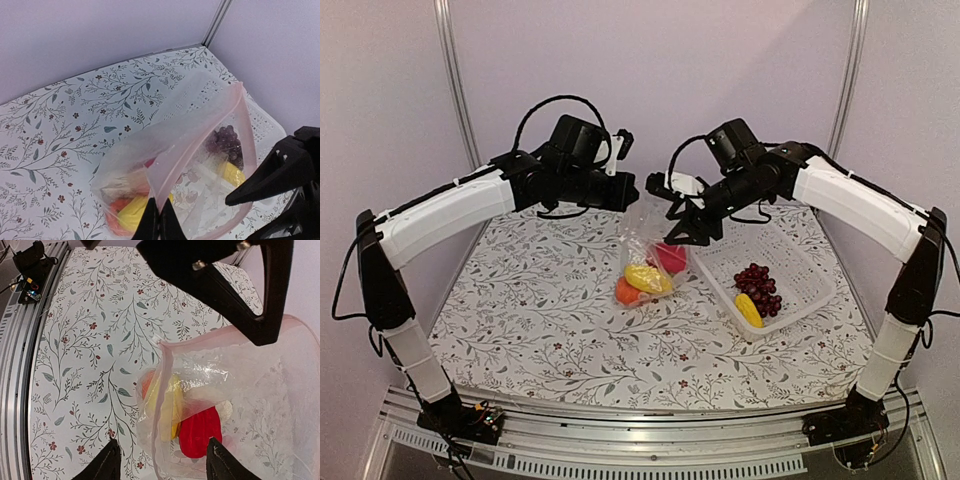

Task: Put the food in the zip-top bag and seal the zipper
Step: Adjust the zipper food storage bag at the center of the board.

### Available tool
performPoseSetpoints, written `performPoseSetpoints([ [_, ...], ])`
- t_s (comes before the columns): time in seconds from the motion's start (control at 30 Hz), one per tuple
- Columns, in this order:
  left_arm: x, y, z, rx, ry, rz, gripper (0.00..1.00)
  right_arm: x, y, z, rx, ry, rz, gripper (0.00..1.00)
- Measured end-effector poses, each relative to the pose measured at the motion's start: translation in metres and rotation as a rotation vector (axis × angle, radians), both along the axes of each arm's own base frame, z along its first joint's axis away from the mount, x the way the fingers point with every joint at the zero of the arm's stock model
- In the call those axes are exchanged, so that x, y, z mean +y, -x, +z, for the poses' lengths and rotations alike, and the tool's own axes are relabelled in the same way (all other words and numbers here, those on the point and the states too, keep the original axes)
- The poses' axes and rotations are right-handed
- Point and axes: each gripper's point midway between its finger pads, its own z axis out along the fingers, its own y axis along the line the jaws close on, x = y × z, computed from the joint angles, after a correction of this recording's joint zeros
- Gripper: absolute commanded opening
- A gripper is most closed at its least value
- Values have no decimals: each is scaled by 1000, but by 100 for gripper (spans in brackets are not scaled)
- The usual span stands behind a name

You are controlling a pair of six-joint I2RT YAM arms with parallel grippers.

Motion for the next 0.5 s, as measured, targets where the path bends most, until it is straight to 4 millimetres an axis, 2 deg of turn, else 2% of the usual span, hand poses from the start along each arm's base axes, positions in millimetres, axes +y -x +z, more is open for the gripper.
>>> performPoseSetpoints([
  [0.13,-2,1,1,2,7,-9,0,9,4,-14,-24,47,25,48],
  [0.3,-3,2,1,6,13,-19,0,8,4,-24,-47,91,34,30],
  [0.4,-3,2,2,8,18,-20,1,7,1,-28,-57,110,25,16],
  [0.5,-3,1,2,10,26,-23,17,5,-3,-30,-74,125,14,4],
])
